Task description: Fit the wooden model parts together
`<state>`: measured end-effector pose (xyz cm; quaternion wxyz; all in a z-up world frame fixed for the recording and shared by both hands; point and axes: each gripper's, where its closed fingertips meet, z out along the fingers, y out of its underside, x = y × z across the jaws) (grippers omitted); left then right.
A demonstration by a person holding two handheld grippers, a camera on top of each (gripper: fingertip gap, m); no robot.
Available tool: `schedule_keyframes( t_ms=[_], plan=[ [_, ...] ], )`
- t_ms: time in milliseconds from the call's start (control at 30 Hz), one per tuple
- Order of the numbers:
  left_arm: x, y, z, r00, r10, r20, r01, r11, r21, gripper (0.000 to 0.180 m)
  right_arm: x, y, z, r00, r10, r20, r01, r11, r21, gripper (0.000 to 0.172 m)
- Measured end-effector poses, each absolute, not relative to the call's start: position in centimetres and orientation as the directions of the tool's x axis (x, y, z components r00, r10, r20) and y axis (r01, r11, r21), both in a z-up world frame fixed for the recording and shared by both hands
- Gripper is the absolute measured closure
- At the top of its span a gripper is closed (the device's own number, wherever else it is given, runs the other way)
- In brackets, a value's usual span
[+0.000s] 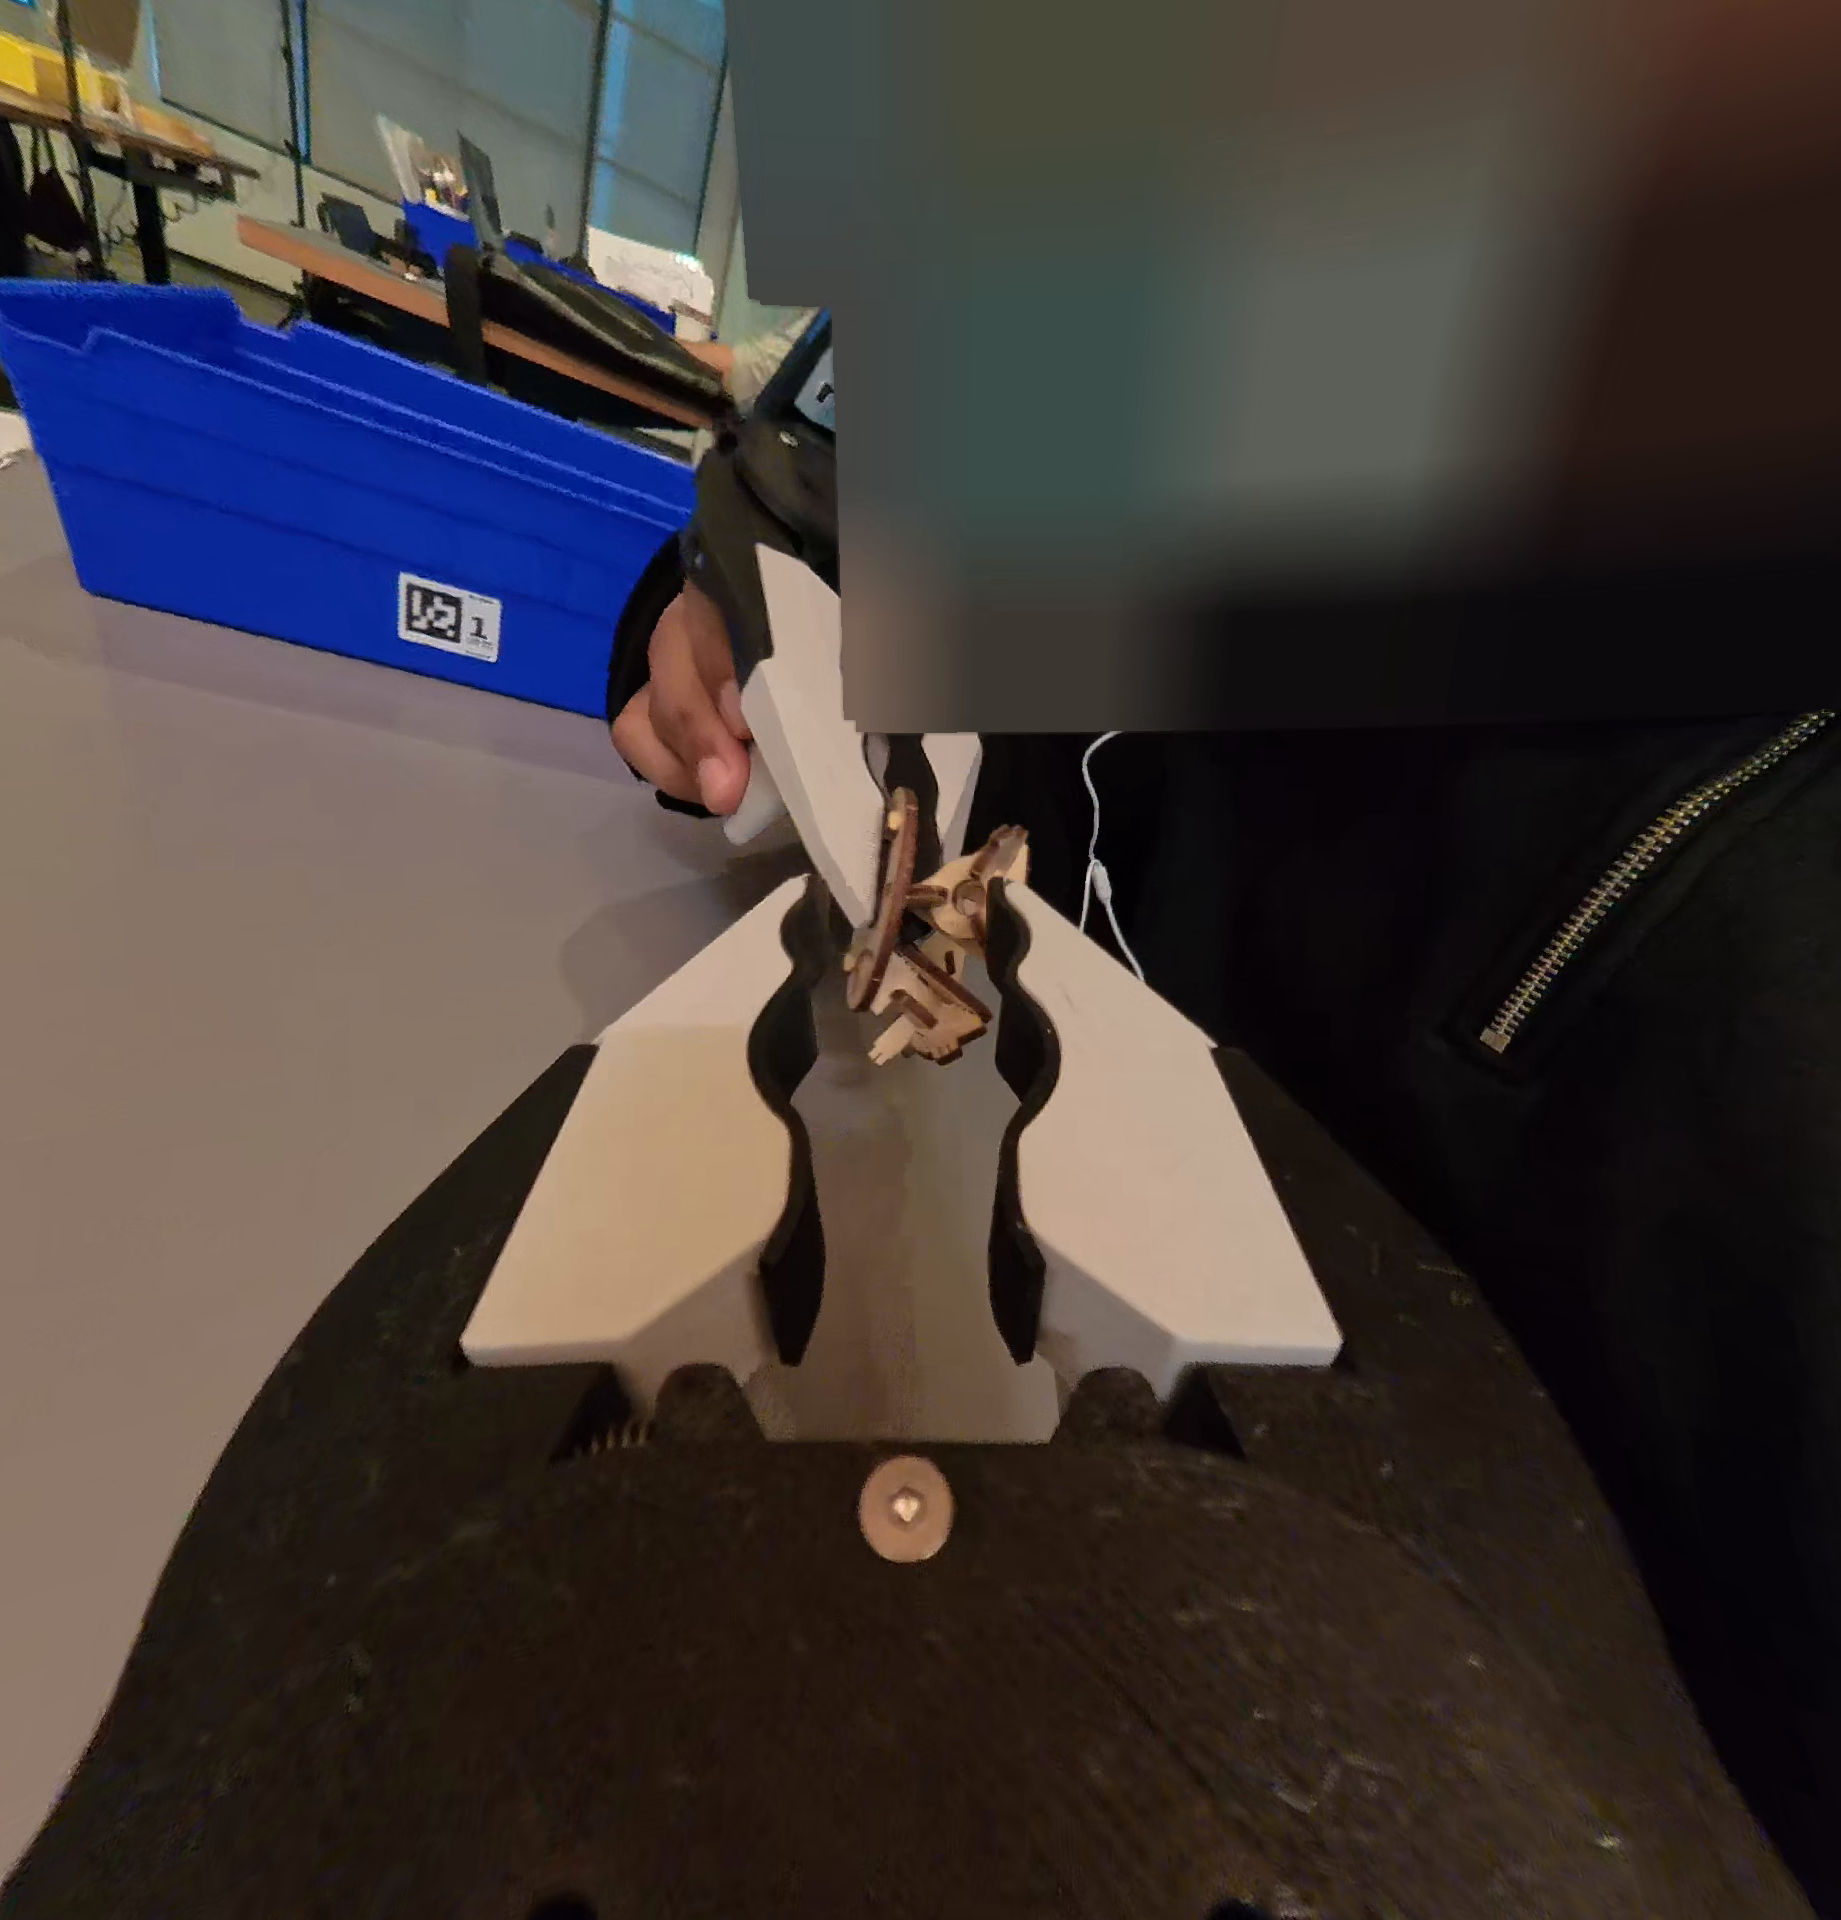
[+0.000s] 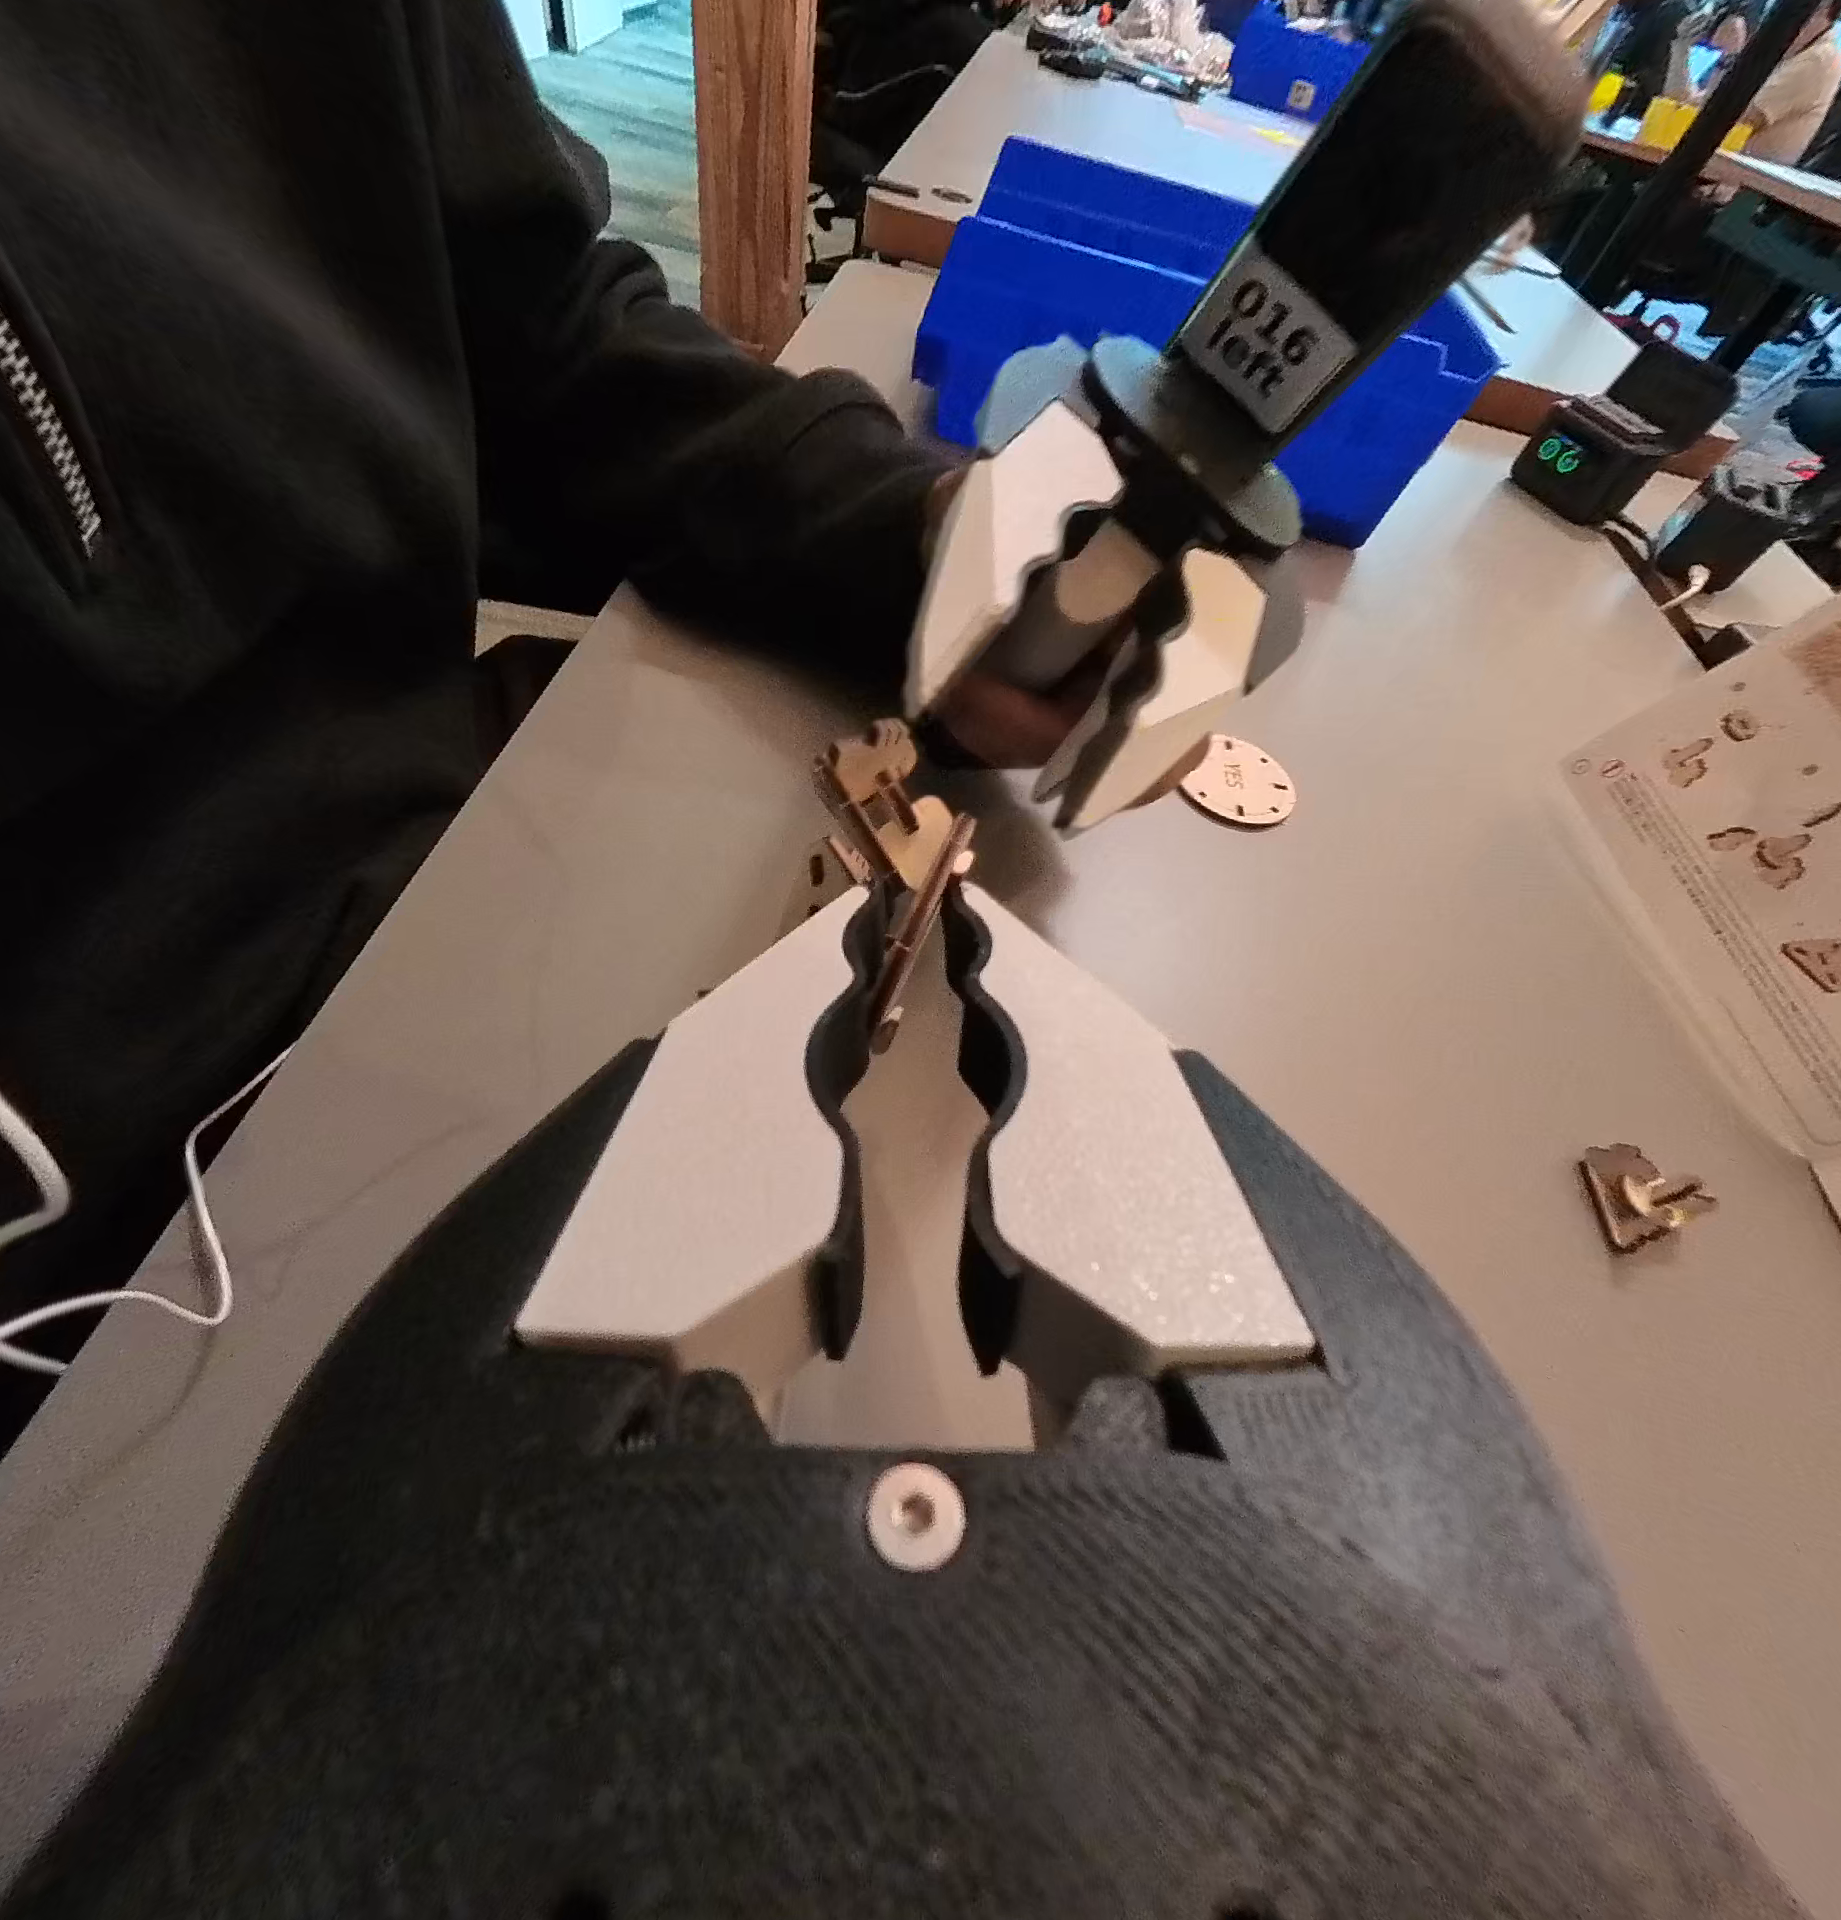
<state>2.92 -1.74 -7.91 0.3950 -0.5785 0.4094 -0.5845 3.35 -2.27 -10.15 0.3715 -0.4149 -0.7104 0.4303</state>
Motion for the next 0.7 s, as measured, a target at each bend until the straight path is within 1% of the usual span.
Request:
schedule_keyframes(
  t_ms=[67,167,233,333,700],
  plan=[
    [2.7,-1.7,-8.1,-0.019,-0.933,0.359,-0.030,-0.359,-0.933,0.154,3.3,-2.7,-10.6,-0.397,0.900,0.181,0.282,0.308,-0.909,0.163],
    [3.0,-2.2,-9.4,-0.019,-0.931,0.366,-0.118,-0.361,-0.925,0.154,3.3,-3.0,-11.2,-0.414,0.889,0.194,0.301,0.335,-0.893,0.163],
    [3.5,-2.6,-10.2,-0.018,-0.934,0.357,-0.166,-0.349,-0.922,0.159,3.3,-3.2,-11.5,-0.425,0.886,0.187,0.315,0.338,-0.887,0.163],
    [3.7,-3.1,-10.6,-0.039,-0.932,0.359,-0.193,-0.346,-0.918,0.166,3.3,-3.5,-11.9,-0.441,0.881,0.170,0.333,0.336,-0.881,0.163],
    [3.9,-4.0,-10.8,-0.082,-0.928,0.363,-0.211,-0.339,-0.917,0.172,3.4,-3.9,-12.2,-0.461,0.880,0.118,0.359,0.306,-0.882,0.163]
  ],
)
